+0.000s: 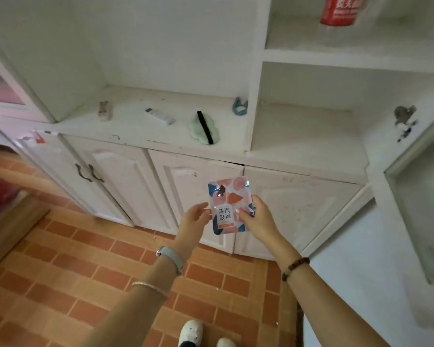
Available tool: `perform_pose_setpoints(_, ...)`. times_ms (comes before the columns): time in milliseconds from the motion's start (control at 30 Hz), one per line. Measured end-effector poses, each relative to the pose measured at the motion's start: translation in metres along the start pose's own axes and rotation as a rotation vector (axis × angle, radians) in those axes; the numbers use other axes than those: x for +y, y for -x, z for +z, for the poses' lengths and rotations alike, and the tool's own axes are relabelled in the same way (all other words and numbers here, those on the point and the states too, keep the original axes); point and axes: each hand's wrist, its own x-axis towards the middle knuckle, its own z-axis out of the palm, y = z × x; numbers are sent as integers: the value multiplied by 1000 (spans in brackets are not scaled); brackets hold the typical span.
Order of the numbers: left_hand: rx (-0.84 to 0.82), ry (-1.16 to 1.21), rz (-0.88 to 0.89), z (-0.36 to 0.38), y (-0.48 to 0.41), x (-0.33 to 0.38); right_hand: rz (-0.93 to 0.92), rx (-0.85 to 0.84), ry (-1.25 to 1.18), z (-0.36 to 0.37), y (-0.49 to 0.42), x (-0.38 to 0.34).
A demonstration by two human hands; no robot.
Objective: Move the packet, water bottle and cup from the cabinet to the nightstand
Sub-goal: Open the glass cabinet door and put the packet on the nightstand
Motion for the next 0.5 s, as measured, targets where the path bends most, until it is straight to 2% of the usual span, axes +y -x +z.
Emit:
perform_pose_setpoints(133, 150, 303, -122, -50, 19, -13, -20, -181, 3, 47, 20, -9)
perform_pose_setpoints(300, 307, 448, -156, -108, 55, -37, -55, -329, 71, 106, 45, -17)
perform_pose_setpoints(500, 413, 613, -201, -184, 109, -74, -64, -486, 138, 183, 85, -28)
